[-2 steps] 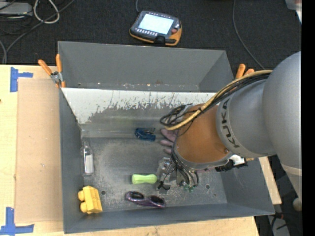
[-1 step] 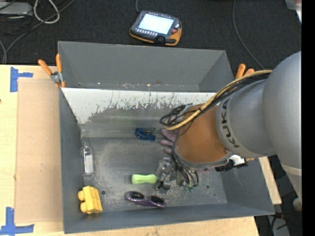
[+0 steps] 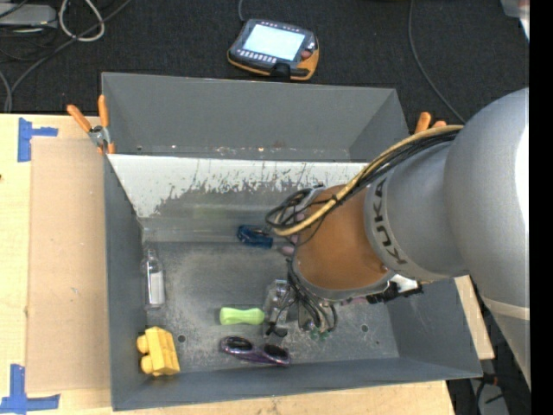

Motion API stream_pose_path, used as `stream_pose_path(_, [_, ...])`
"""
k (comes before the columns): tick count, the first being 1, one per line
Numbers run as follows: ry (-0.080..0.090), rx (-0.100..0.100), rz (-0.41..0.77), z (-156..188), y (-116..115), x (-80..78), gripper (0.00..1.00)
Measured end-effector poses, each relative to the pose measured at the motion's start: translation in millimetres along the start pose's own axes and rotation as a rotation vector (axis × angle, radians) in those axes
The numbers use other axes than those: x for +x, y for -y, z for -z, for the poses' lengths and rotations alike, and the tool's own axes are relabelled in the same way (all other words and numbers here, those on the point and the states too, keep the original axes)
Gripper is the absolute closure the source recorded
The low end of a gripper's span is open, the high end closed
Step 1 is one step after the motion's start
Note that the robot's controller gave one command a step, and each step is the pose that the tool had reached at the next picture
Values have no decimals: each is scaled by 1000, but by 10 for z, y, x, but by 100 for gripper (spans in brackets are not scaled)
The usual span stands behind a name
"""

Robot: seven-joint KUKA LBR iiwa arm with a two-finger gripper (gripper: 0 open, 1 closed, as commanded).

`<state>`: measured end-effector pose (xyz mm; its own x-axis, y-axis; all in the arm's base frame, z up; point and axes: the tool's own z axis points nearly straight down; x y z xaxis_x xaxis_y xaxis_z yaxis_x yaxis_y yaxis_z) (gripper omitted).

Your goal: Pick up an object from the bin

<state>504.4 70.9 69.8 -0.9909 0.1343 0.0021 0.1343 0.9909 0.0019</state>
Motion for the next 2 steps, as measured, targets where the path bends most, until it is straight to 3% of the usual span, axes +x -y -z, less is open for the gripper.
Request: stream_pose_path(2, [0,0,3,0,80,-47,100])
